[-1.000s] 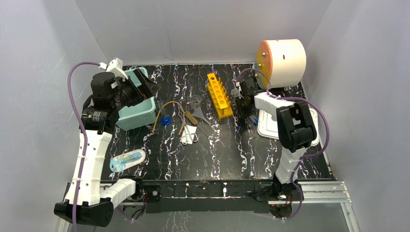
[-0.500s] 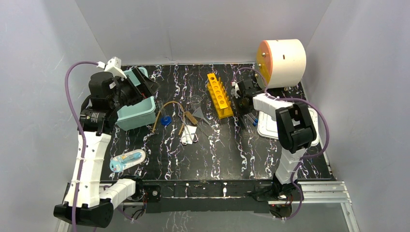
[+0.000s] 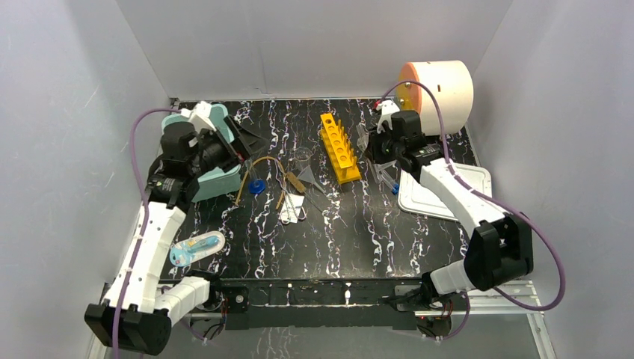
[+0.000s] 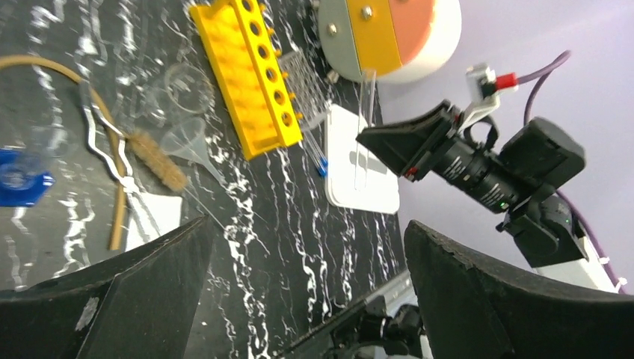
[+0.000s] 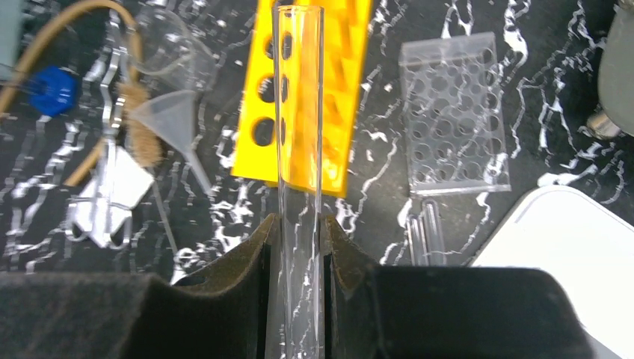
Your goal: Organize the chemistry lab equipment
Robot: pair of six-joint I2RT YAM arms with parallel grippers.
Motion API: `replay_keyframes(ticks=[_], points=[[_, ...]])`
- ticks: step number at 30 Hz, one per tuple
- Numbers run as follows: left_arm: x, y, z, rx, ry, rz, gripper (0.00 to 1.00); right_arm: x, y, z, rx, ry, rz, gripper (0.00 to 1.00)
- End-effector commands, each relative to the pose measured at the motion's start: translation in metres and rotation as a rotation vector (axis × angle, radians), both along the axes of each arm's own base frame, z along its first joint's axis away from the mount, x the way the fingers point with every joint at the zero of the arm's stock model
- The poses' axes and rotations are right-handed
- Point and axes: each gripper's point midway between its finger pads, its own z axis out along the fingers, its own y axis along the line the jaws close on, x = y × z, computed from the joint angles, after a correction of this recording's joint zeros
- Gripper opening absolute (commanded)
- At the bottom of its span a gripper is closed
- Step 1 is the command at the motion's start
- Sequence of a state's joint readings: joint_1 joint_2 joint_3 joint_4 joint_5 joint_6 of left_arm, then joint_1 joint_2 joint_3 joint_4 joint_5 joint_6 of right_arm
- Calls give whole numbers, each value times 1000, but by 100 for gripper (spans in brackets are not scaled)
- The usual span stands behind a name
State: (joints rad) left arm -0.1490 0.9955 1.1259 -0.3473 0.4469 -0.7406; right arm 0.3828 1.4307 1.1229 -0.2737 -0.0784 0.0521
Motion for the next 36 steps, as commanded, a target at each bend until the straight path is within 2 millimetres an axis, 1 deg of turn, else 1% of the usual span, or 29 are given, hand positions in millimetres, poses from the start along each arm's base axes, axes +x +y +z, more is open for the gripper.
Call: replay_keyframes(ticks=[1, 3, 5, 8, 10, 11, 13, 16, 19, 22, 24, 27, 30, 33, 36], points=[[5, -42, -2, -25, -26, -109, 98, -7, 27, 49, 219, -42, 23, 27], [6, -65, -16, 4, -9, -153, 98, -14, 35, 63, 302, -33, 30, 27], [-1, -100, -29, 28, 0, -225, 98, -20, 41, 79, 376, -34, 38, 27], [-10, -144, -40, 37, -8, -292, 98, -26, 46, 99, 481, -29, 13, 27], [-15, -170, -42, 8, -12, -345, 98, -31, 49, 112, 558, -23, 0, 27], [-15, -182, -40, -17, -22, -369, 98, -34, 51, 117, 595, -15, -5, 27], [-15, -199, -38, -50, -18, -392, 98, -39, 52, 125, 661, 4, -27, 28], [-10, -213, -33, -75, -20, -397, 96, -46, 52, 132, 748, 46, -67, 28], [-13, -222, -25, -114, -40, -426, 93, -51, 55, 139, 833, 82, -87, 28], [-14, -227, -21, -162, -41, -436, 91, -54, 58, 140, 871, 119, -90, 28], [-15, -232, -19, -194, -38, -449, 89, -56, 60, 141, 885, 135, -84, 29], [-14, -238, -22, -211, -11, -462, 81, -56, 61, 143, 894, 147, -78, 29], [-12, -243, -32, -187, 35, -470, 70, -58, 65, 142, 902, 173, -68, 29], [-11, -245, -39, -175, 69, -465, 55, -58, 66, 141, 907, 183, -64, 29], [-12, -245, -41, -173, 74, -467, 45, -59, 66, 139, 906, 186, -65, 29]])
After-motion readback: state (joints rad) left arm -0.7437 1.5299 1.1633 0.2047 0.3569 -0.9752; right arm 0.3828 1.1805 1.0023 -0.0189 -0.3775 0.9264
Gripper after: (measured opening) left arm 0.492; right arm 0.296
